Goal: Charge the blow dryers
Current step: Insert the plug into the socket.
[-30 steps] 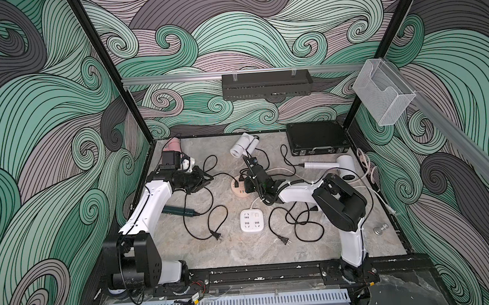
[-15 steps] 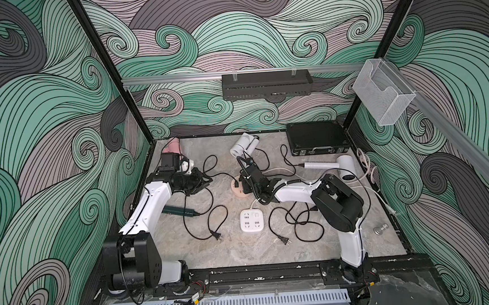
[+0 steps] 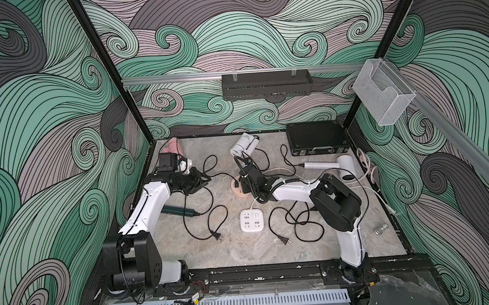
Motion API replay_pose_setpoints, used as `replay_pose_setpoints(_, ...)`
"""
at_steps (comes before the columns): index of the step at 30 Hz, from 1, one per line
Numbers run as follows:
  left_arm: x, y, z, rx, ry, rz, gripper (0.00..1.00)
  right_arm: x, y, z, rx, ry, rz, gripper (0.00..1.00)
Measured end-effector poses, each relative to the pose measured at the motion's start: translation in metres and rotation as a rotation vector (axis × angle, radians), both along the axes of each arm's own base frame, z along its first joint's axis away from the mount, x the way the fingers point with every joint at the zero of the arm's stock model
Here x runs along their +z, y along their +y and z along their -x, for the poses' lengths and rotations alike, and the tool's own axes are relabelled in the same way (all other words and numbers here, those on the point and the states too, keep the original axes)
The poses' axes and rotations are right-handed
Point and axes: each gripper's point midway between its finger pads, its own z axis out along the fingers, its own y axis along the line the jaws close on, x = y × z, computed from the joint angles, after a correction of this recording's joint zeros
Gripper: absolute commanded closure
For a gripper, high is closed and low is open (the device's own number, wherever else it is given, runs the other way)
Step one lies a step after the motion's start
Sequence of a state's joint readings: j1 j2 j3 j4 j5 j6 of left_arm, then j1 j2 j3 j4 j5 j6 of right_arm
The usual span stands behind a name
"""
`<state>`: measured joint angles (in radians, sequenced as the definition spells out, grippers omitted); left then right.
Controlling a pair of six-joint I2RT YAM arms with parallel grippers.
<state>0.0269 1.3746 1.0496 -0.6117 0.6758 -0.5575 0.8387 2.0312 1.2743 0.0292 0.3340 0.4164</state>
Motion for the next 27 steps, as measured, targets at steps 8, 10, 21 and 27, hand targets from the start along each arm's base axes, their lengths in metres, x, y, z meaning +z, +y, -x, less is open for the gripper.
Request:
replay_pose_setpoints(8, 0.005, 0.001, 0.0, -0.005, -0.025, 0.004, 0.75, 0.0, 0.0, 0.0, -0.003, -0.004, -0.006, 1.0)
replay_pose_setpoints(10, 0.006, 0.001, -0.001, -0.004, -0.031, 0.007, 0.75, 0.0, 0.0, 0.0, -0.003, -0.003, -0.005, 1.0)
replay_pose_setpoints(21, 0.013, 0.002, -0.005, -0.008, -0.059, 0.021, 0.75, 0.0, 0.0, 0.003, -0.005, -0.002, -0.003, 1.0)
replay_pose_setpoints(27, 0.023, 0.002, -0.007, -0.016, -0.087, 0.027, 0.75, -0.001, 0.0, 0.003, -0.009, 0.005, 0.008, 1.0)
